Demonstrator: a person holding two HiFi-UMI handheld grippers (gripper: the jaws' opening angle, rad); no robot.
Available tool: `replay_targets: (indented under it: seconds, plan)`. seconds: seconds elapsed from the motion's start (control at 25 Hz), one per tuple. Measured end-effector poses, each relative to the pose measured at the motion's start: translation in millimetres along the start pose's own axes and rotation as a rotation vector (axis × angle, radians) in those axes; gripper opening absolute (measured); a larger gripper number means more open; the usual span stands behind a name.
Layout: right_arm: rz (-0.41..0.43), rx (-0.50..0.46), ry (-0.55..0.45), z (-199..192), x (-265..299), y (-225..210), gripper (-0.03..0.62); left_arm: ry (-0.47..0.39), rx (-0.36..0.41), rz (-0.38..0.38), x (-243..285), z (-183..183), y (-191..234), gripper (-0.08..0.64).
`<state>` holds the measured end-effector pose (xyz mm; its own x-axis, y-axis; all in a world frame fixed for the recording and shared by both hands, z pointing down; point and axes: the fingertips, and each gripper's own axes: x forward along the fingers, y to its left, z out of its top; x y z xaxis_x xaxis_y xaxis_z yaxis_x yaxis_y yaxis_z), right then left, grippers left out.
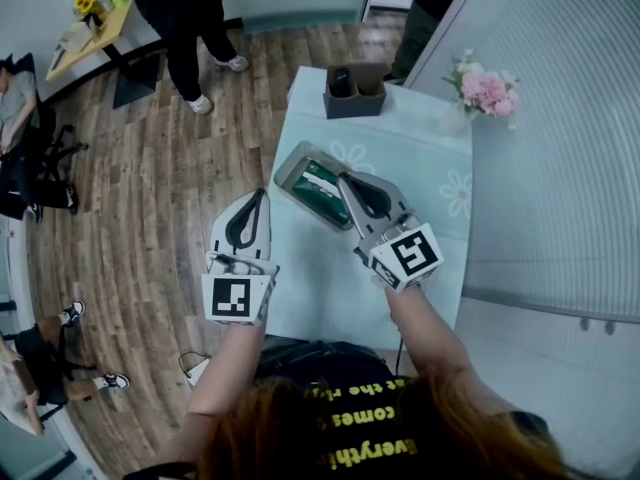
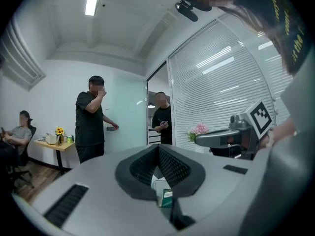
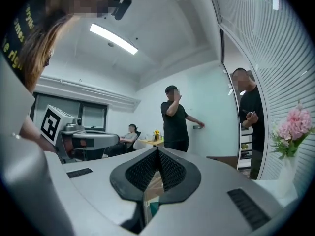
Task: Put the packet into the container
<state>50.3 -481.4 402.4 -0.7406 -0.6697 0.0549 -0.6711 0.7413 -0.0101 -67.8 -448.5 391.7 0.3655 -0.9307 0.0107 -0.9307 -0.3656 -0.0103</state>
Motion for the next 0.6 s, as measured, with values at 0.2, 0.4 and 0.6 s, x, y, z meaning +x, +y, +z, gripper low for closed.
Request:
replay_targets:
  seconds: [0.2,0.4,0.6]
  plan:
    - [-0.017,-0.008,-0.036,13.0,-17.0,13.4,0.023,0.002,-0.006,-0.018,-1.4,0.1,-6.2,0.002]
    - [-0.043,0.026,-0.088,25.1,-30.2,13.4,0.023,0.001,-0.013,-0.035,-0.2,1.8,-14.7,0.002]
    - [-0.038,0.011,-0.102,30.9,-36.3,19.1,0.023,-0.011,0.004,-0.047,0.2,3.1,-21.2,0.002]
